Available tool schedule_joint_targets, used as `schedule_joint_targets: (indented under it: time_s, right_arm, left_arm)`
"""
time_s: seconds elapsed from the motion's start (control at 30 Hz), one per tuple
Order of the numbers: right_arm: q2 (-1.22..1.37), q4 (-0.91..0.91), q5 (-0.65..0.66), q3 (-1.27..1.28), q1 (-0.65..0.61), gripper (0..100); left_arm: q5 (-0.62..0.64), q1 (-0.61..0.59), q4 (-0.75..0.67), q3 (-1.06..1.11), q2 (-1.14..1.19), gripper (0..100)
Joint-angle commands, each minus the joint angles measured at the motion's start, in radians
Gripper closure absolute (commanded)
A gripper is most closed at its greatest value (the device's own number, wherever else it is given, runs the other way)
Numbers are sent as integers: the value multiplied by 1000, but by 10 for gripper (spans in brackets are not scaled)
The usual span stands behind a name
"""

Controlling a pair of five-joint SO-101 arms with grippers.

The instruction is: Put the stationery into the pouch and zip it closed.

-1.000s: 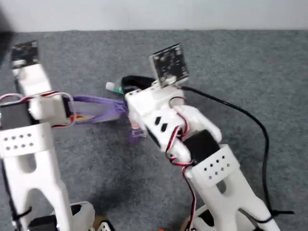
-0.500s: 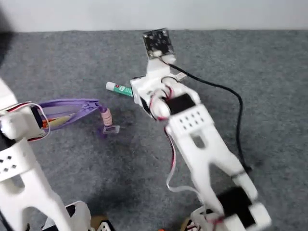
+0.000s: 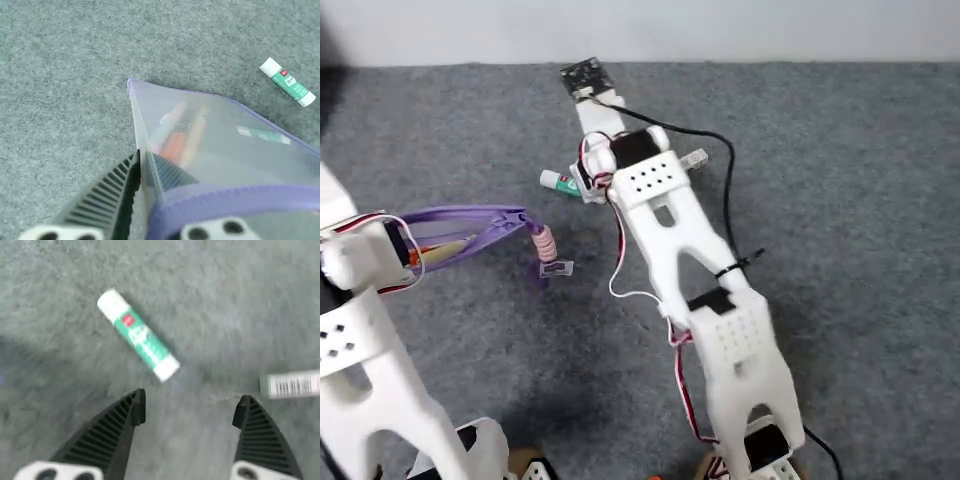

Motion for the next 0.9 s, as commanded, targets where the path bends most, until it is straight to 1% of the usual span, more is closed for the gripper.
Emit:
schedule_joint_targets:
  time_s: [0.0, 0.23, 0.47, 0.53, 0.7, 0.73, 0.8, 0.87]
  right_arm:
    - [142, 8, 84, -239, 7, 710]
    - [415, -2, 213, -483, 5, 710]
    - [550, -10, 313, -611, -5, 712]
    - [552, -18, 322, -614, -7, 749]
    - [550, -5, 350, -618, -2, 968]
    - [550, -4, 348, -620, 1, 998]
    - [547, 28, 348, -629, 8, 966]
    - [545, 90, 348, -660, 12, 965]
  left_arm:
    - [-2, -5, 15, -27, -38, 987]
    - [-2, -3, 15, -27, -38, 987]
    - [0, -3, 15, 2, -38, 987]
    - [0, -3, 15, 13, -38, 987]
    - [0, -3, 15, 16, -38, 987]
    - [0, -3, 15, 16, -38, 987]
    - [0, -3, 15, 16, -38, 987]
    - [0, -5, 15, 16, -38, 987]
